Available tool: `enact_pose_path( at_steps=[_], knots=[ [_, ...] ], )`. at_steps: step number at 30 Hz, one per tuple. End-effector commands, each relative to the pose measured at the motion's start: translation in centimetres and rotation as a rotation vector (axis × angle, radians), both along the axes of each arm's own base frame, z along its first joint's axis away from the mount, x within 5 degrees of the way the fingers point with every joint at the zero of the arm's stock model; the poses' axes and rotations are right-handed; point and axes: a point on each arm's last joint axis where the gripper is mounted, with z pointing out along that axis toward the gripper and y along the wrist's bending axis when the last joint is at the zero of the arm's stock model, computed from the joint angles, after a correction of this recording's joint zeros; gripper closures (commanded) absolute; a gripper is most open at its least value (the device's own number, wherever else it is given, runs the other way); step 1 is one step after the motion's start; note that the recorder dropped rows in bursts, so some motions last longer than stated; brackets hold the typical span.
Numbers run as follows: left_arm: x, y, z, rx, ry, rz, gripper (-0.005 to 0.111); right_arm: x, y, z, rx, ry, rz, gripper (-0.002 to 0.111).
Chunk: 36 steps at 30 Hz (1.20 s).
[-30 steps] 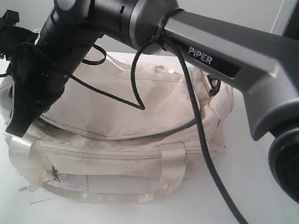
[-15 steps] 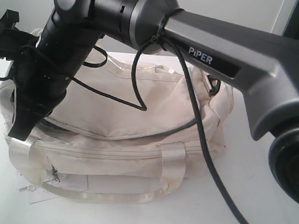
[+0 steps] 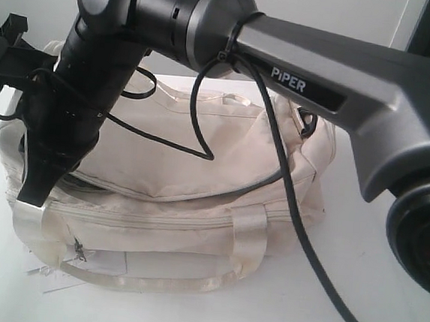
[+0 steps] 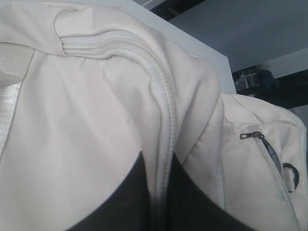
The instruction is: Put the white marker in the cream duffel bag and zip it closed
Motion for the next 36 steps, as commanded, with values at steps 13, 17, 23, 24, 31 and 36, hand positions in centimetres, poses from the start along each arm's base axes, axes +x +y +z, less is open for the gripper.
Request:
enact_pose_path(
  at_steps=[13, 17, 23, 24, 31, 36],
  knots=[
    [0.2, 0.0, 0.9, -0.05, -0.03, 0.026, 0.107, -0.7, -0.3, 0.5, -0.035, 0.019, 0.003, 0.108],
    [0.2, 0.0, 0.9, -0.05, -0.03, 0.026, 0.107, -0.8, -0.4, 0.9, -0.03, 0.017, -0.002, 0.108],
    [0.2, 0.0, 0.9, -0.05, -0.03, 0.026, 0.107, -1.0, -0.7, 1.8, -0.021, -0.004, -0.003, 0.108],
    [0.2, 0.0, 0.9, -0.05, -0.03, 0.026, 0.107, -1.0, -0.7, 1.8, -0.02, 0.0, -0.007, 0.108],
    [0.2, 0.0, 0.9, -0.051, -0.03, 0.024, 0.107, -1.1, -0.8, 1.5, -0.029, 0.025, -0.035, 0.108],
    [0.2, 0.0, 0.9, -0.048, -0.031, 0.022, 0.107, -1.1, -0.8, 1.2, -0.036, 0.039, -0.045, 0.108]
  ],
)
